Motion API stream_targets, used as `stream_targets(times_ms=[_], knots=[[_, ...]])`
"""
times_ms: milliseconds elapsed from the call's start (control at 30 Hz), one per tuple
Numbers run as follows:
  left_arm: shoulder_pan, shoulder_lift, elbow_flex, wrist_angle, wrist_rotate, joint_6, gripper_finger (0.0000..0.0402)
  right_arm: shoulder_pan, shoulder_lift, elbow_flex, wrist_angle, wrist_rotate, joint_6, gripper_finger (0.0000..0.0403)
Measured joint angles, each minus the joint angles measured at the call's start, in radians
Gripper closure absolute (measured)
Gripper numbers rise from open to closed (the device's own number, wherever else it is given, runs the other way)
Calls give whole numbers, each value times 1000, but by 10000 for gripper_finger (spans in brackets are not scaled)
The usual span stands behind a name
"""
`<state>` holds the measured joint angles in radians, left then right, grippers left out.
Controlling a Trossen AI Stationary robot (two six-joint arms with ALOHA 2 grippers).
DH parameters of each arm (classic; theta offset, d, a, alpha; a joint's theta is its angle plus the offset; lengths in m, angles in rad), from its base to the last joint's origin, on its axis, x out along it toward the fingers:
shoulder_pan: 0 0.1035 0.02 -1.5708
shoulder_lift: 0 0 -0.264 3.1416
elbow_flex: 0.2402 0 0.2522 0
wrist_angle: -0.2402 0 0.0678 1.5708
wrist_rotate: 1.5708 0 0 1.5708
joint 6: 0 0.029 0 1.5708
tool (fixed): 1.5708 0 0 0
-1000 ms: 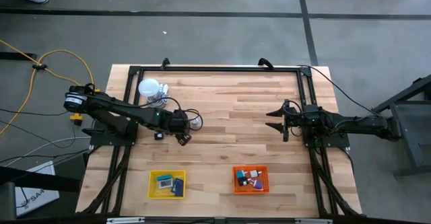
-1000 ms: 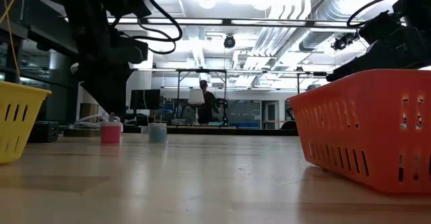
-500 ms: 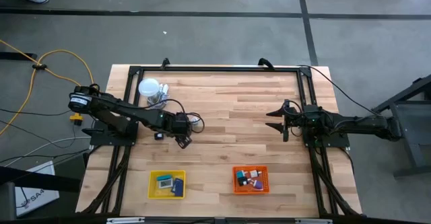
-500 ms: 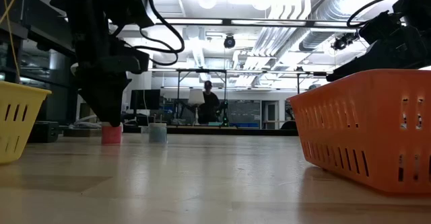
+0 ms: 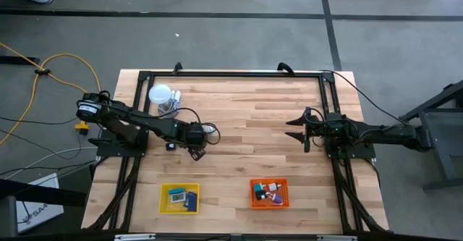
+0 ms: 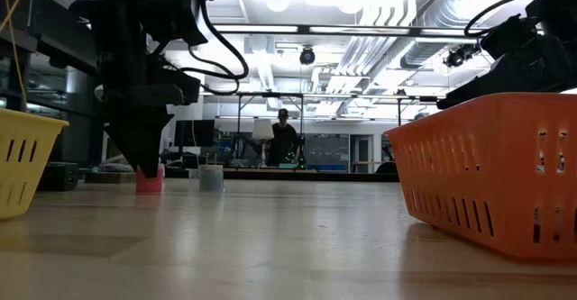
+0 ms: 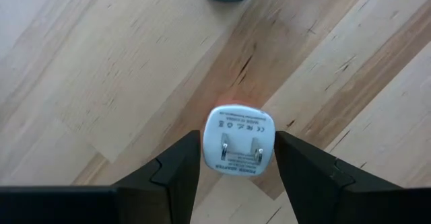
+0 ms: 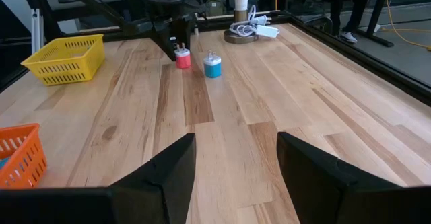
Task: Pick & Place Office items
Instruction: Put the pink charger adapter into the orange bin
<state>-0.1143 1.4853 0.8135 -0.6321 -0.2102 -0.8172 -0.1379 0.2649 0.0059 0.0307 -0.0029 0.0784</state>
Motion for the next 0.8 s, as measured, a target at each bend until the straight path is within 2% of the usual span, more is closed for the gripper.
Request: stream_targets(times_ms=[200, 433, 800], knots=[[0, 0, 0, 1, -1, 0, 228, 0, 0, 0, 0, 0, 0, 208], [0, 0, 0, 1, -3, -8, 270, 0, 0, 0, 0, 0, 0, 208], [0, -3, 0, 12, -3, -11, 274, 0, 0, 0, 0, 0, 0, 208]])
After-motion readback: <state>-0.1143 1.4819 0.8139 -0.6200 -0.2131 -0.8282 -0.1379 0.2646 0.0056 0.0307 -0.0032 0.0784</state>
